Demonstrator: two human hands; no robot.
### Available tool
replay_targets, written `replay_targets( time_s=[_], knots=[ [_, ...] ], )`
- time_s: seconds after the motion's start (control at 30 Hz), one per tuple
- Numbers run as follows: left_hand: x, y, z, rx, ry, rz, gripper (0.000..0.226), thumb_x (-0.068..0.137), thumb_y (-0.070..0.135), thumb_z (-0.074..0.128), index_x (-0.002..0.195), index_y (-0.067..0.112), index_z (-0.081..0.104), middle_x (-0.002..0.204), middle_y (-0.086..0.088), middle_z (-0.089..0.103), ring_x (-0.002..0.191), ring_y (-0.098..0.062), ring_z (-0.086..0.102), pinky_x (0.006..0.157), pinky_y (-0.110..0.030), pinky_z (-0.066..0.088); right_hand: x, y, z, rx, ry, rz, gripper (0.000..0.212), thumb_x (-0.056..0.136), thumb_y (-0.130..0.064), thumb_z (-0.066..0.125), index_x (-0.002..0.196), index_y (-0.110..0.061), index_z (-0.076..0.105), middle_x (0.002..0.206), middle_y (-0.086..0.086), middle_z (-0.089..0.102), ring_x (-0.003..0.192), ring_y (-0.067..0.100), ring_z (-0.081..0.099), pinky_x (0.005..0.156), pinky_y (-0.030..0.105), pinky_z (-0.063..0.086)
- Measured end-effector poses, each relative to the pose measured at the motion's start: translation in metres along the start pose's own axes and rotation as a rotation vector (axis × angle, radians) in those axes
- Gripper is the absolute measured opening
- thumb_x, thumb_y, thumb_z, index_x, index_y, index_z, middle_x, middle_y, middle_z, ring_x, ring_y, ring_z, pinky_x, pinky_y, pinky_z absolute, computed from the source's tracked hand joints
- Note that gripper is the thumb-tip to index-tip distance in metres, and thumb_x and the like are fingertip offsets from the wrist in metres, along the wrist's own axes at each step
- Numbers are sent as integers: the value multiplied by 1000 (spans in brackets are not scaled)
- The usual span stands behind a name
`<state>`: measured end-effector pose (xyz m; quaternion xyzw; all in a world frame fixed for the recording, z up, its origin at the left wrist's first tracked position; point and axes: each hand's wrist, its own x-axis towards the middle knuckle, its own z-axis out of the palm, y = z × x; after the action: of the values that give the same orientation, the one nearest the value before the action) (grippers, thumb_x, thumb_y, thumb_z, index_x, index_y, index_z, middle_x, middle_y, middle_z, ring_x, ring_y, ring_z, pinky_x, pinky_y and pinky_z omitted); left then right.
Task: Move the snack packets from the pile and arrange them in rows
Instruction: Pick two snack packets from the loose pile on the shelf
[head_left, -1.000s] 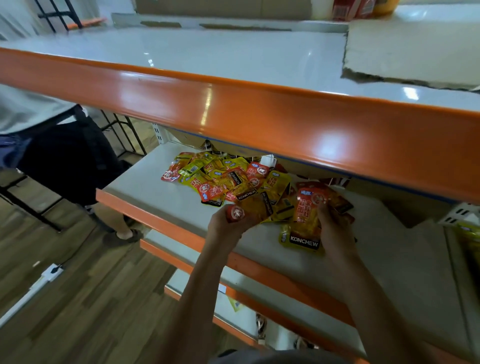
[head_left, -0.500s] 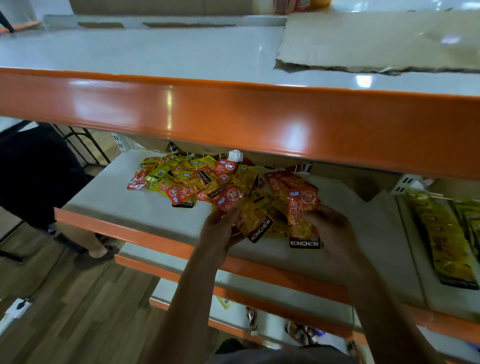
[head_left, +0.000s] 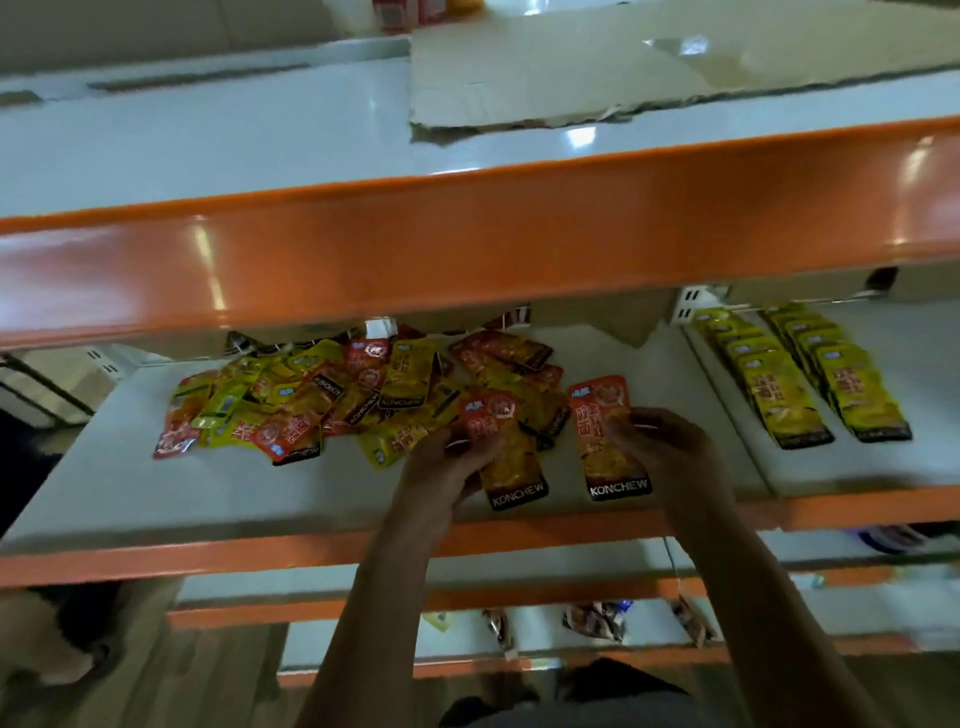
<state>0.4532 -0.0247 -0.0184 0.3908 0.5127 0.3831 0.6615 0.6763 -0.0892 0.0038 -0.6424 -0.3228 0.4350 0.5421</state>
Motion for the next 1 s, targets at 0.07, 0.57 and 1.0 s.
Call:
replay_targets(
  time_s=[0.07,0.57,1.0],
  knots=[
    [1,-2,4,4,-8,-4,21,84,12,76,104,14,71,96,-2,77,89,-17,73,72,-29,57,-8,3,-8,47,33,2,15,85,-24,75,100,-20,72,91,4,76,84,27,74,80,51,59],
    [-2,-19,106,194,-368,-35,15,86,15,75,100,14,71,100,-8,75,91,-25,73,76,-38,60,-74,24,-98,151,466,44,11,88,-18,72,98,-14,70,94,8,75,77,26,73,68,36,56],
    [-39,-62,254,253,-596,-36,19,86,13,74,104,7,73,102,-14,75,91,-25,71,73,-32,58,-119,41,-237,132,649,54,36,78,-37,75,107,-15,70,97,13,75,84,30,73,74,41,59]
  ],
)
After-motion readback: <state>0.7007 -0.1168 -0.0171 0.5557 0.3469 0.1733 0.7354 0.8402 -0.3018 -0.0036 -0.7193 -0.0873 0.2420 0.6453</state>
